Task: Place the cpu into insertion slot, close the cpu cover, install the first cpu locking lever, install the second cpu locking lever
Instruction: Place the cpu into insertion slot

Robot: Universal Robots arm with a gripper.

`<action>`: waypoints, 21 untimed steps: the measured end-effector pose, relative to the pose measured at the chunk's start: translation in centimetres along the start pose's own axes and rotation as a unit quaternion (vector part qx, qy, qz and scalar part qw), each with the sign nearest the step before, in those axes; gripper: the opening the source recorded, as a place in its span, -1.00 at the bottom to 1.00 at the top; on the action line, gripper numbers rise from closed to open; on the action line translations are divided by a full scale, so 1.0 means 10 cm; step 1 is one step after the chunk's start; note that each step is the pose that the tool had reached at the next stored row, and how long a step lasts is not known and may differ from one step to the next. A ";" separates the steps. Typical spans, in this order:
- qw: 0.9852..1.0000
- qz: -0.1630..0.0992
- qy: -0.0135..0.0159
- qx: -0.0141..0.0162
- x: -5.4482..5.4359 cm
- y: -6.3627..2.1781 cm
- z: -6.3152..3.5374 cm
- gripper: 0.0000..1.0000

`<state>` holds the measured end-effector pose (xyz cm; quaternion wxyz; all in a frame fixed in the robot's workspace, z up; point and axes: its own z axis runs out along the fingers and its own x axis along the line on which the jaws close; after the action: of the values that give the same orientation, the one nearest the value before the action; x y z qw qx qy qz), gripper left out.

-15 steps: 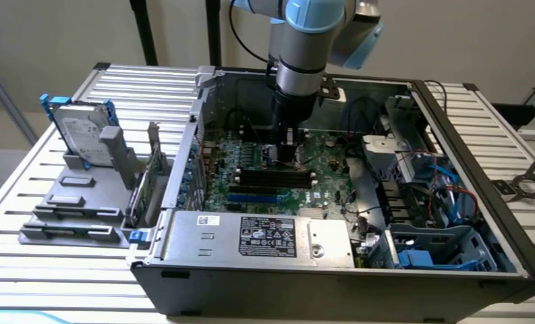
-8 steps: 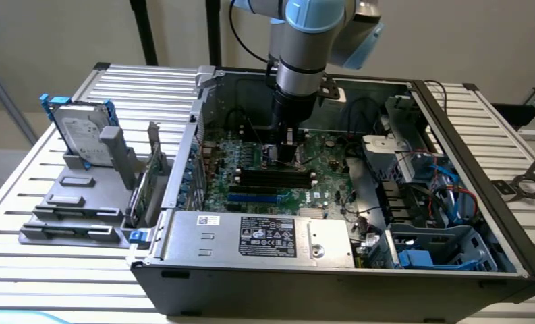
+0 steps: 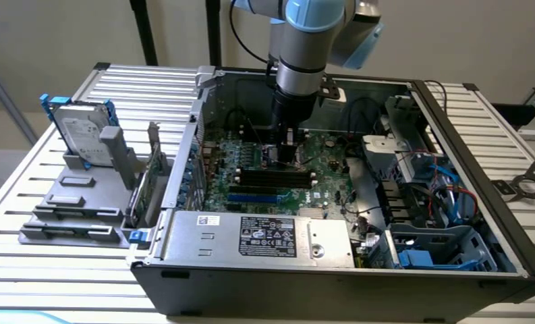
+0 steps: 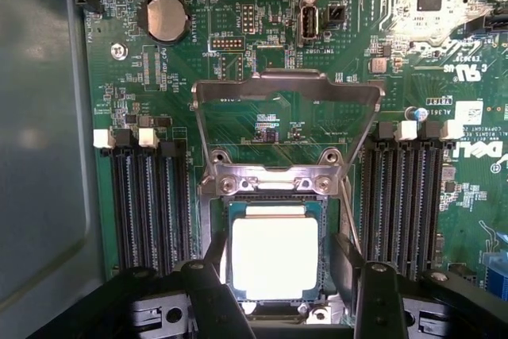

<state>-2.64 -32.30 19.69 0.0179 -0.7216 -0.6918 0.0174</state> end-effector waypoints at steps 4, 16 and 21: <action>1.000 0.000 -0.001 0.000 0.00 0.000 -0.001 0.25; 1.000 0.000 -0.002 0.000 0.00 0.000 -0.002 0.25; 1.000 0.000 -0.002 0.000 0.00 -0.001 -0.015 0.25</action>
<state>-2.64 -32.28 19.84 0.0166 -0.7215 -0.6920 0.0187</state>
